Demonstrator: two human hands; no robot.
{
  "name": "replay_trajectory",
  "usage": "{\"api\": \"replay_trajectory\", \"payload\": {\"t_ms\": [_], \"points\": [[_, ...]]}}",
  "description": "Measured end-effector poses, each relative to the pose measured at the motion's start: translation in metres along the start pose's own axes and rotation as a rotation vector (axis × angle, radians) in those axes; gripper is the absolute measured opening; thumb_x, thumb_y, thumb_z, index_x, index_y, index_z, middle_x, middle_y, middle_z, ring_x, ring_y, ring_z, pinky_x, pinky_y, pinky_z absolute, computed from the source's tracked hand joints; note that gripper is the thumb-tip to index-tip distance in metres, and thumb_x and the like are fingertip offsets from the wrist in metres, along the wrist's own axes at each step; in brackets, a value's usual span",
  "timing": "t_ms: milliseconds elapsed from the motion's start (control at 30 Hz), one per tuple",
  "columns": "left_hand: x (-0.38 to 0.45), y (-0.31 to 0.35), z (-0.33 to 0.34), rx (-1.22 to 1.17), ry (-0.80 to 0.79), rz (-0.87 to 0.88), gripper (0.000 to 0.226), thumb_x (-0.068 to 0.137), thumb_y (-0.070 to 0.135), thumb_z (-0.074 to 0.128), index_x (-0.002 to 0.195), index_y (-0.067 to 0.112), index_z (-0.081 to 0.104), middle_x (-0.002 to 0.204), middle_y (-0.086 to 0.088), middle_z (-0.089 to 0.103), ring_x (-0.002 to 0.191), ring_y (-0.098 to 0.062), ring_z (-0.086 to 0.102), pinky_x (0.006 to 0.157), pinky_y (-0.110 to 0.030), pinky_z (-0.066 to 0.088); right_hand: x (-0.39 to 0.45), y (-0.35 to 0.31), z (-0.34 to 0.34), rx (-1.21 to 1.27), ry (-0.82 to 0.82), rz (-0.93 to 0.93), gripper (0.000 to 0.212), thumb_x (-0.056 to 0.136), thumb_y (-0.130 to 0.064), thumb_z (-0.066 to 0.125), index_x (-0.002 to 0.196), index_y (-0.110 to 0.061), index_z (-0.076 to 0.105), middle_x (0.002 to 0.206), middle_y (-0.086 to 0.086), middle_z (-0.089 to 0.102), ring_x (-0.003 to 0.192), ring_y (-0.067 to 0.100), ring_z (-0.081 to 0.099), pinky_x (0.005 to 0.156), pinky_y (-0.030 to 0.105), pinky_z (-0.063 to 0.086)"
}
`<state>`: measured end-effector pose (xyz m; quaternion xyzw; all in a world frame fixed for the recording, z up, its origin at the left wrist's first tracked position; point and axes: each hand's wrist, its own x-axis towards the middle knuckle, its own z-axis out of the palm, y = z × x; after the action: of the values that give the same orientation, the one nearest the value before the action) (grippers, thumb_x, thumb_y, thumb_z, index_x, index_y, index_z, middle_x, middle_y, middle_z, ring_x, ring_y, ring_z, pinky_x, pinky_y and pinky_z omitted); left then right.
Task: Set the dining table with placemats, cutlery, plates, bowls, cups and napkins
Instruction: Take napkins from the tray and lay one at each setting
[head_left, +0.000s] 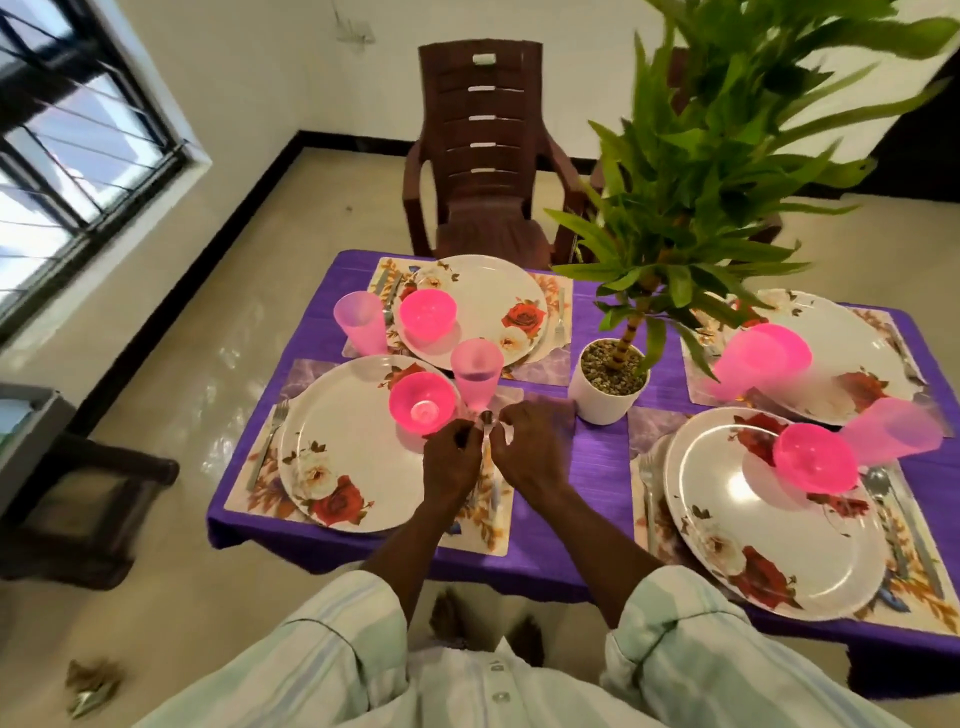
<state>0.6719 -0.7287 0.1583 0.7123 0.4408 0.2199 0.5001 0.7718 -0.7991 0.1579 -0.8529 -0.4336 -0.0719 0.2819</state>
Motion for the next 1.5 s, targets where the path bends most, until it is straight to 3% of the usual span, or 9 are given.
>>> {"api": "replay_trajectory", "payload": {"t_ms": [100, 167, 267, 333, 600, 767, 1100, 1500], "points": [[-0.004, -0.011, -0.028, 0.059, 0.127, -0.001, 0.023, 0.095, 0.026, 0.057, 0.078, 0.013, 0.066, 0.075, 0.003, 0.069, 0.067, -0.009, 0.060, 0.066, -0.019, 0.041, 0.001, -0.036, 0.015, 0.209, -0.081, 0.026, 0.006, 0.084, -0.015, 0.064, 0.081, -0.009, 0.065, 0.081, 0.007, 0.067, 0.078, 0.026, 0.062, 0.072, 0.039, 0.052], [-0.004, -0.019, -0.049, 0.083, 0.207, -0.028, 0.026, 0.095, 0.027, 0.057, 0.073, 0.016, 0.063, 0.070, 0.002, 0.067, 0.062, -0.008, 0.055, 0.062, -0.019, 0.039, 0.000, -0.055, 0.029, 0.245, -0.144, 0.030, 0.010, 0.087, -0.017, 0.062, 0.083, -0.009, 0.065, 0.084, 0.008, 0.068, 0.079, 0.026, 0.061, 0.072, 0.038, 0.052], [0.000, -0.035, -0.088, 0.049, 0.355, -0.089, 0.031, 0.096, 0.032, 0.056, 0.073, 0.014, 0.065, 0.067, 0.002, 0.065, 0.063, -0.015, 0.058, 0.066, -0.030, 0.049, 0.000, -0.092, 0.049, 0.246, -0.207, -0.039, 0.013, 0.088, -0.018, 0.059, 0.091, -0.009, 0.066, 0.089, 0.008, 0.068, 0.082, 0.025, 0.062, 0.071, 0.035, 0.051], [0.001, -0.044, -0.113, 0.042, 0.414, -0.125, 0.033, 0.097, 0.035, 0.053, 0.075, 0.014, 0.065, 0.068, 0.003, 0.063, 0.067, -0.015, 0.059, 0.071, -0.029, 0.048, 0.000, -0.120, 0.064, 0.272, -0.251, -0.080, 0.014, 0.089, -0.019, 0.057, 0.094, -0.010, 0.066, 0.090, 0.007, 0.068, 0.082, 0.024, 0.061, 0.070, 0.034, 0.051], [0.018, -0.138, -0.283, 0.075, 0.619, -0.280, 0.030, 0.096, 0.032, 0.053, 0.075, 0.013, 0.065, 0.072, -0.004, 0.067, 0.069, -0.021, 0.060, 0.065, -0.032, 0.047, 0.000, -0.296, 0.157, 0.328, -0.517, -0.225, 0.014, 0.093, -0.024, 0.051, 0.095, -0.014, 0.061, 0.096, 0.004, 0.065, 0.086, 0.024, 0.061, 0.076, 0.039, 0.051], [0.015, -0.191, -0.396, 0.082, 0.756, -0.366, 0.040, 0.097, 0.031, 0.053, 0.059, 0.019, 0.049, 0.054, 0.005, 0.050, 0.052, -0.012, 0.047, 0.054, -0.029, 0.037, -0.010, -0.412, 0.218, 0.298, -0.652, -0.365, 0.009, 0.092, -0.020, 0.051, 0.088, -0.014, 0.057, 0.088, 0.003, 0.061, 0.078, 0.021, 0.058, 0.070, 0.033, 0.047], [0.004, -0.278, -0.530, 0.146, 0.804, -0.667, 0.034, 0.096, 0.031, 0.050, 0.069, 0.013, 0.057, 0.065, -0.003, 0.057, 0.063, -0.019, 0.052, 0.058, -0.028, 0.034, -0.023, -0.543, 0.309, 0.194, -0.846, -0.600, 0.013, 0.096, -0.020, 0.049, 0.093, -0.010, 0.058, 0.089, 0.007, 0.060, 0.078, 0.022, 0.058, 0.066, 0.028, 0.039], [0.111, -0.353, -0.658, 0.178, 0.763, -0.763, 0.035, 0.095, 0.034, 0.054, 0.067, 0.013, 0.053, 0.068, -0.004, 0.056, 0.068, -0.022, 0.053, 0.060, -0.028, 0.032, 0.072, -0.672, 0.434, 0.149, -0.944, -0.670, 0.013, 0.093, -0.020, 0.049, 0.093, -0.011, 0.058, 0.095, 0.009, 0.063, 0.087, 0.028, 0.062, 0.075, 0.036, 0.048]]}}
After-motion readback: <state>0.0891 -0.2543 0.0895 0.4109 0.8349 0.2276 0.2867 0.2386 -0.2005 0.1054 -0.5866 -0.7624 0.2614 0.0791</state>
